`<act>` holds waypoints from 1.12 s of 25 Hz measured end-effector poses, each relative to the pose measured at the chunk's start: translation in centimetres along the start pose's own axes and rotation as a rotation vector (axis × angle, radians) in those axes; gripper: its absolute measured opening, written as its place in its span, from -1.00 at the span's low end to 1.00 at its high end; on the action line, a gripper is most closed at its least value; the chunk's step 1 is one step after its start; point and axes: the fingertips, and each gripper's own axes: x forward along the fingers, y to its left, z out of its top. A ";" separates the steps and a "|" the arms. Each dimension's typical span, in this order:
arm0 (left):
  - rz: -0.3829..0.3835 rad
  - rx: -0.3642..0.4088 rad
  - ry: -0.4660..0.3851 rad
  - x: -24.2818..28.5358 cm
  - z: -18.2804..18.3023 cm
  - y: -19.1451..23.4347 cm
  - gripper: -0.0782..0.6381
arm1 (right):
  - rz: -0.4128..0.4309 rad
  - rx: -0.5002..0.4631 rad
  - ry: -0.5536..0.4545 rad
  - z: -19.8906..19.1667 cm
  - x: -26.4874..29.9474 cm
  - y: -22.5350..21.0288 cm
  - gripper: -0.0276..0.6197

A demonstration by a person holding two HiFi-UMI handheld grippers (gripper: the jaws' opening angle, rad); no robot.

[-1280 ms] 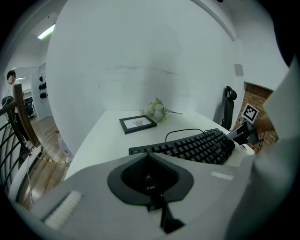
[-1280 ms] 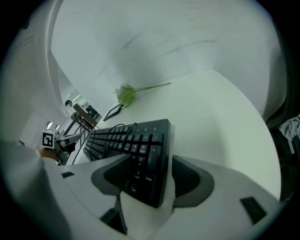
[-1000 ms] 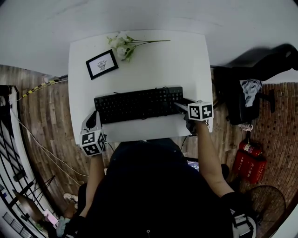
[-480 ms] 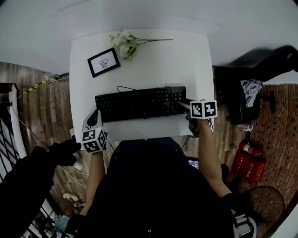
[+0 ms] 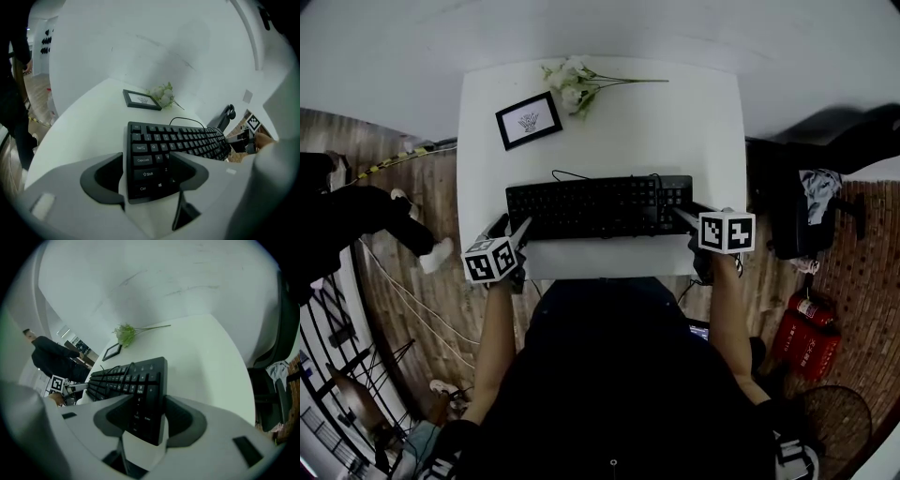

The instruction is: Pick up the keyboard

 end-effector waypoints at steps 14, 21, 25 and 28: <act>-0.063 -0.066 0.087 0.7 -0.1 0.4 0.07 | 0.001 -0.013 0.004 0.1 0.1 0.6 -0.25; -0.048 -0.094 0.182 1.0 -0.3 0.6 0.05 | 0.003 0.005 0.008 -0.1 0.6 0.4 -0.25; -0.039 -0.112 0.196 0.9 -0.2 0.7 0.04 | -0.003 0.002 0.004 0.2 0.8 0.3 -0.25; -0.032 -0.127 0.193 0.8 -0.1 0.8 0.03 | -0.001 -0.007 -0.007 0.8 0.9 0.4 -0.25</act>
